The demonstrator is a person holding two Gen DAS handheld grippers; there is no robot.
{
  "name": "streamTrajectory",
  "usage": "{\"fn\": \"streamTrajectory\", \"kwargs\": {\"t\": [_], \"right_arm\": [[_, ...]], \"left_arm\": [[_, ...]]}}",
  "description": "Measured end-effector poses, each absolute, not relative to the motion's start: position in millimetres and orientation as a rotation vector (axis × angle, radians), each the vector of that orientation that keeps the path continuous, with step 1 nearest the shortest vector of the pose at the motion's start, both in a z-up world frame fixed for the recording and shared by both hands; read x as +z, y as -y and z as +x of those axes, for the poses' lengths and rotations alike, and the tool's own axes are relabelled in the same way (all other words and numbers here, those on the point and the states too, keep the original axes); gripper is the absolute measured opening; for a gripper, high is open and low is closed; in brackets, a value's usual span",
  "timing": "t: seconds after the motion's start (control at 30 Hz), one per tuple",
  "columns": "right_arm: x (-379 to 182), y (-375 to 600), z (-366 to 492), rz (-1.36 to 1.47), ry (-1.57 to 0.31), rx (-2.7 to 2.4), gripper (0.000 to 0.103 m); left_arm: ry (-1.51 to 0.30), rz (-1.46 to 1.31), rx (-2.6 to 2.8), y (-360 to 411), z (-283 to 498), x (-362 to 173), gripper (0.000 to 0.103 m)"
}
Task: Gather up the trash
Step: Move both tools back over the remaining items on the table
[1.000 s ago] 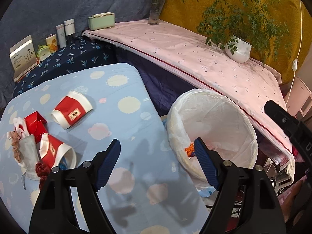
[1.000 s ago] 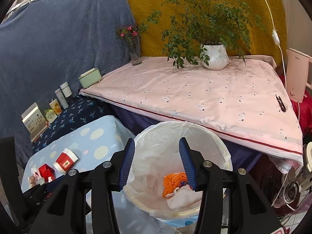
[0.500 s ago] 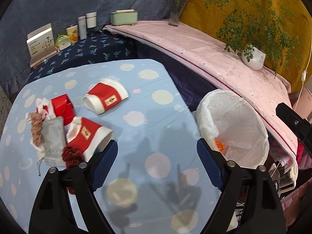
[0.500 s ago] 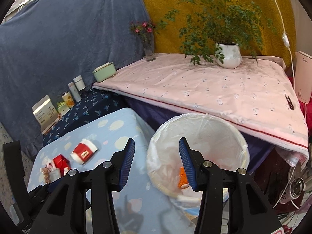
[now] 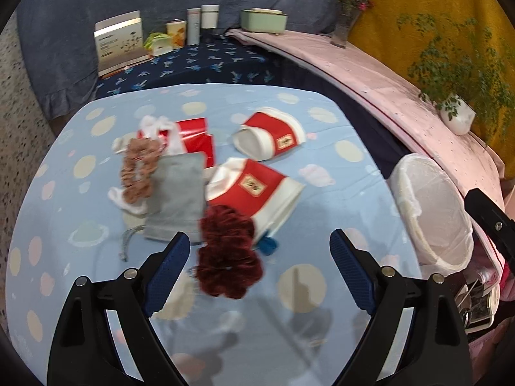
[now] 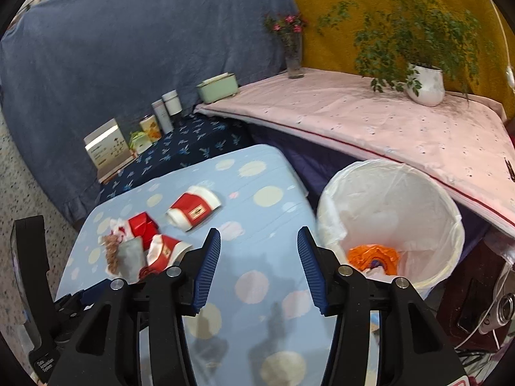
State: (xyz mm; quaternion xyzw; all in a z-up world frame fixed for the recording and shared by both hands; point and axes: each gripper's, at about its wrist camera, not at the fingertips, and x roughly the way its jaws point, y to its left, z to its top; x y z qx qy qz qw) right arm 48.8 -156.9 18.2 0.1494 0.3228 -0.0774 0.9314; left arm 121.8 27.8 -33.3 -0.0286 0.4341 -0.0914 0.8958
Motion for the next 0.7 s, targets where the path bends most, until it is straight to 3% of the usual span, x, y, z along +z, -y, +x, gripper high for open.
{"fn": "streamTrajectory", "kwargs": {"t": [0.7], "right_arm": [[-37,41,76,0.235,-0.835,0.020,0.056]], "left_arm": [[-0.948,-0.180,0.007,-153,120,-59,0.085]]}}
